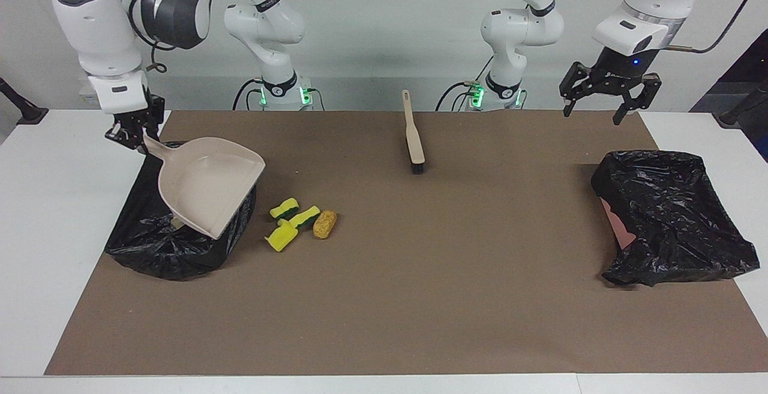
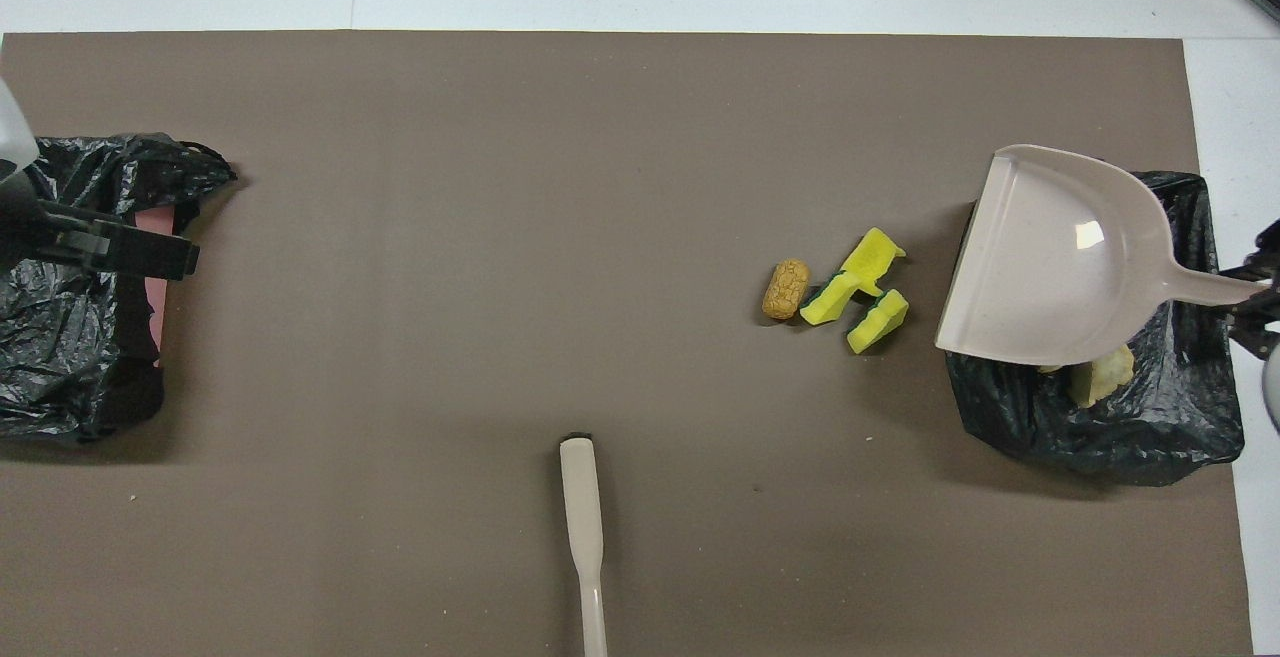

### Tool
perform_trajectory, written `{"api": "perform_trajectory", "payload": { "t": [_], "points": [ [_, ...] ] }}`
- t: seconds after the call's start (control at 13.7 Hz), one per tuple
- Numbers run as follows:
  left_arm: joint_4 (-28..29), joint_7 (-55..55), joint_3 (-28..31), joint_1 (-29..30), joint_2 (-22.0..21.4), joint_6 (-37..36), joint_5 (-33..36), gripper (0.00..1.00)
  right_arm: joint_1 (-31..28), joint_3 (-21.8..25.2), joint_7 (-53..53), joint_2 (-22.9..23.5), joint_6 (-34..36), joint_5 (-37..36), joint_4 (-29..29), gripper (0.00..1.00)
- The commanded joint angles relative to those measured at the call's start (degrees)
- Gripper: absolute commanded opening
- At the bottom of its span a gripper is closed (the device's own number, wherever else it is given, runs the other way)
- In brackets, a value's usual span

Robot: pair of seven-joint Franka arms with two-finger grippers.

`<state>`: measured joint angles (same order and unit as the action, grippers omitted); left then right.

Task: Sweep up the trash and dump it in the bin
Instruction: 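Tip the dustpan to dump bread while the left gripper releases the brush, then return the dustpan to the table center with the right gripper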

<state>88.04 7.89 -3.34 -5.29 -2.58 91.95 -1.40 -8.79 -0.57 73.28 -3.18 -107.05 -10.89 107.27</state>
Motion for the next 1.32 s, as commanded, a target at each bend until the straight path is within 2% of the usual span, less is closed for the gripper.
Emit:
{"api": "perform_trajectory", "payload": {
  "t": [0.0,0.44,0.66,0.88,1.1,1.24],
  "points": [
    [-0.5,0.2,-0.3,0.6,-0.4,-1.3,0.7,1.00,2.4,-0.4,-10.5,2.4,-1.0,3.0,-0.2,0.00],
    [-0.5,0.2,-0.3,1.8,-0.3,-1.3,0.8,1.00,11.3,-0.4,-42.0,5.5,-2.2,9.2,-0.8,0.00],
    [-0.5,0.2,-0.3,1.8,-0.3,-1.3,0.8,1.00,19.0,-0.4,-62.9,7.0,-4.4,9.7,-1.3,0.00],
    [-0.5,0.2,-0.3,1.8,-0.4,-1.3,0.8,1.00,25.8,-0.4,-81.8,11.4,-5.2,10.6,-4.9,0.00],
    [-0.5,0.2,-0.3,1.8,-0.4,-1.3,0.7,1.00,33.9,-0.4,-96.3,15.4,-10.1,10.8,-6.7,0.00],
    [-0.5,0.2,-0.3,1.8,-0.4,-1.3,0.7,1.00,37.5,-0.4,-106.4,20.5,-11.3,10.2,-10.8,0.00]
  ]
}}
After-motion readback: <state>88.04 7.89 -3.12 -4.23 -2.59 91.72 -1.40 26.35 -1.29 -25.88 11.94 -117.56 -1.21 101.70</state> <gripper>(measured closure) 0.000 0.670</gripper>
